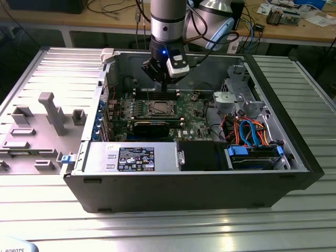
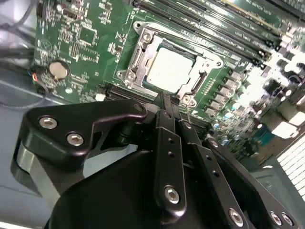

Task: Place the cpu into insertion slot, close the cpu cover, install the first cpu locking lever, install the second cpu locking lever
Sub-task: 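Install the first cpu locking lever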

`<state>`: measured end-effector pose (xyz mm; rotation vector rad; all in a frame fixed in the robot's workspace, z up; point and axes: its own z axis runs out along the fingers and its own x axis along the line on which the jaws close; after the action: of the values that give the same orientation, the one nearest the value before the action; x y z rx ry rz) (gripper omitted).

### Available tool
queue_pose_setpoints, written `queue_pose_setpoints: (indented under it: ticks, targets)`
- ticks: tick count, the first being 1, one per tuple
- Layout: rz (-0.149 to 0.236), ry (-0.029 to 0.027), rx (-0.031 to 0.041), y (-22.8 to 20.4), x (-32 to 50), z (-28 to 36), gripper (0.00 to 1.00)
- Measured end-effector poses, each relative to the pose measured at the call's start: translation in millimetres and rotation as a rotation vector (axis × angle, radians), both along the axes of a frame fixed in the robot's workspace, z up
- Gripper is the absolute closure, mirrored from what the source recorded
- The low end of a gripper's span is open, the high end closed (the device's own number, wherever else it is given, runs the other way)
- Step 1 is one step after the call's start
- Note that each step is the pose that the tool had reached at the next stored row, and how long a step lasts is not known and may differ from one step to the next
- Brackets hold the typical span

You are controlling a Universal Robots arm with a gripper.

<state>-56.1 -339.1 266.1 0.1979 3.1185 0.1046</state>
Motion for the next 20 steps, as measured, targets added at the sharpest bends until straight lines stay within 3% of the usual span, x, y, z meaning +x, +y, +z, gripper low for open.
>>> queue_pose_setpoints:
  ticks: [1, 16, 20]
  targets:
    - [0.061, -0.0063, 0.0000, 0.1, -5.2, -0.8, 0.89]
    - [0.062, -0.0065, -0.0002, 0.0, -7.4, -0.7, 0.89]
    - [0.093, -0.0066, -0.0001, 0.3, -9.4, -1.0, 0.89]
